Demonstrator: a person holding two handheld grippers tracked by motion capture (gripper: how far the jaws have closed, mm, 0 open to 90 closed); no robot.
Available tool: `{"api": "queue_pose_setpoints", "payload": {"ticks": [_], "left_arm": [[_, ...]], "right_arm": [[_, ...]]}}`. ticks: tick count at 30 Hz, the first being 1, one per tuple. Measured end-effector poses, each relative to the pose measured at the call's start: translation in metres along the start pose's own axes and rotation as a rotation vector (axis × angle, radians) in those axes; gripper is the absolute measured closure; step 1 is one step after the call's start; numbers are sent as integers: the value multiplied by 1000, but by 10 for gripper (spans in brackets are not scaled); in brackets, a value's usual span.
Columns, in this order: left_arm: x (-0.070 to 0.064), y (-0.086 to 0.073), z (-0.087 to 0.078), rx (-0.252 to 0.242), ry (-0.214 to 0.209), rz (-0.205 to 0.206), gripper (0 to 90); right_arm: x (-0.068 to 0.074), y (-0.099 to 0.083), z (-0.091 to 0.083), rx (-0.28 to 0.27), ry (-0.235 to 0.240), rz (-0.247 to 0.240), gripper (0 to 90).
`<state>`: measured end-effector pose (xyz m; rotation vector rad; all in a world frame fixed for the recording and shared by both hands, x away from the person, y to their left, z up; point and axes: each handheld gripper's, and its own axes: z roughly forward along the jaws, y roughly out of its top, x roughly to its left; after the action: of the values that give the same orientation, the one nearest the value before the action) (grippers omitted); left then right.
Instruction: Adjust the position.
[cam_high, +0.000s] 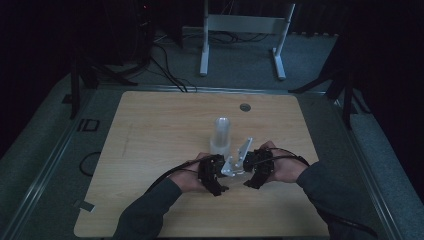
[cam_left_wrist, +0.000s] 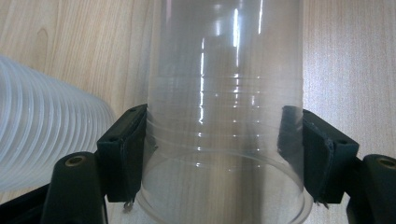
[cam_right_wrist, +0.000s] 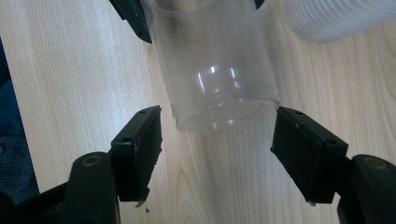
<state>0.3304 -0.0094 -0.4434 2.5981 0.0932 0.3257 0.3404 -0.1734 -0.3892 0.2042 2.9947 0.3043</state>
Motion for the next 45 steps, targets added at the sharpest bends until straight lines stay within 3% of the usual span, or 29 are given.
{"api": "queue_pose_setpoints", "payload": {"ticks": [12,13,15,22,25,39,42,45], "left_arm": [[0,1,-2,-23,-12,1,272],[-4,1,0,-74,-22,-51,272],[-3,2,-2,-76,-27,-33,272],[-4,2,-2,-80,-32,-27,271],[-4,2,-4,-71,-22,-1,270],[-4,3,-4,-92,0,-45,147],[-2,4,-8,-80,9,-14,147],[-1,4,-10,-109,11,-25,148]], "right_arm": [[1,3,5,-12,10,-1,321],[2,3,5,-20,12,0,328],[2,4,6,-22,13,-4,340],[3,3,6,-25,17,-14,379],[3,3,6,-24,15,-17,388],[2,2,7,-35,14,-9,408],[1,0,7,-37,6,-1,408],[0,-5,6,-57,8,18,408]]}}
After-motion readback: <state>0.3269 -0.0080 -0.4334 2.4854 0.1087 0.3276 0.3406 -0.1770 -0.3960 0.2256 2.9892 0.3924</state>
